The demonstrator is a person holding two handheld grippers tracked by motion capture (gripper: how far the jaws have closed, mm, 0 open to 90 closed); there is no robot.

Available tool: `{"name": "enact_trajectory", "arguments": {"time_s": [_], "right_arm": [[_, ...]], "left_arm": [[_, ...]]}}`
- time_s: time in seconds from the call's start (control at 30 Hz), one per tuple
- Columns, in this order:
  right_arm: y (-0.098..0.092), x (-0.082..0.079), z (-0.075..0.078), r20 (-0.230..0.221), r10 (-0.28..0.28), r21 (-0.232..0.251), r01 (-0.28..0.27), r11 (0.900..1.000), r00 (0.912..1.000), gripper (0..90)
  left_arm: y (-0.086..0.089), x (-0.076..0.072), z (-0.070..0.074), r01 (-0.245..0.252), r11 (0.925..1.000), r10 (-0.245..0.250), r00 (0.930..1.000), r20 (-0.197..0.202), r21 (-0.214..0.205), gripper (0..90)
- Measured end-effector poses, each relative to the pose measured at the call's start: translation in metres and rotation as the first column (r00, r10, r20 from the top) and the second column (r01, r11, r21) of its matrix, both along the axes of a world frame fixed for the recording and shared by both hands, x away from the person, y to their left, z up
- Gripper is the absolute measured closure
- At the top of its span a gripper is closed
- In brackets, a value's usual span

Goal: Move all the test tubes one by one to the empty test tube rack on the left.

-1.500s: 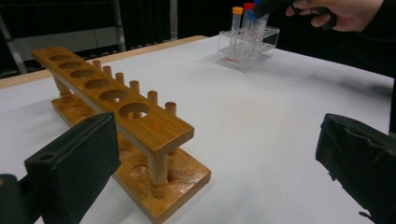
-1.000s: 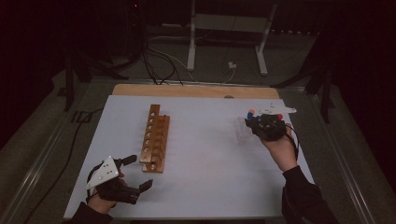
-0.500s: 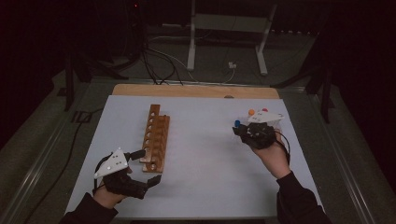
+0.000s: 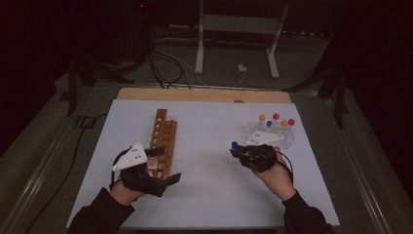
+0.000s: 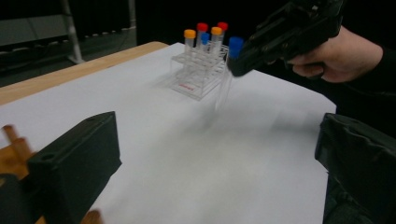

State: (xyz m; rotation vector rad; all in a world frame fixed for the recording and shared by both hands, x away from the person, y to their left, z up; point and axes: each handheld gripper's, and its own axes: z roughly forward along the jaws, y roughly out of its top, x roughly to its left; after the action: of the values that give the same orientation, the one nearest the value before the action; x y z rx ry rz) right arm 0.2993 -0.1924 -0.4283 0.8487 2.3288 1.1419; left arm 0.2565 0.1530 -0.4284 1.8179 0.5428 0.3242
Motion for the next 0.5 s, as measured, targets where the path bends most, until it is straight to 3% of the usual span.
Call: {"name": "enact_trajectory", "arguments": {"time_s": [0.27, 0.5], "right_arm": [[0.013, -0.013, -0.014, -0.029, 0.059, -0.004, -0.059, 0.9982, 0.9978, 76.8], [0.021, -0.02, -0.016, -0.03, 0.096, 0.0, -0.096, 0.9954, 0.9949, 76.8]], "left_arm": [[-0.024, 0.007, 0.006, 0.046, 0.9988, -0.046, 0.9989, 0.003, 0.014, 4.6], [-0.044, 0.011, 0.009, 0.088, 0.9954, -0.089, 0.9959, 0.016, 0.038, 9.0]]}}
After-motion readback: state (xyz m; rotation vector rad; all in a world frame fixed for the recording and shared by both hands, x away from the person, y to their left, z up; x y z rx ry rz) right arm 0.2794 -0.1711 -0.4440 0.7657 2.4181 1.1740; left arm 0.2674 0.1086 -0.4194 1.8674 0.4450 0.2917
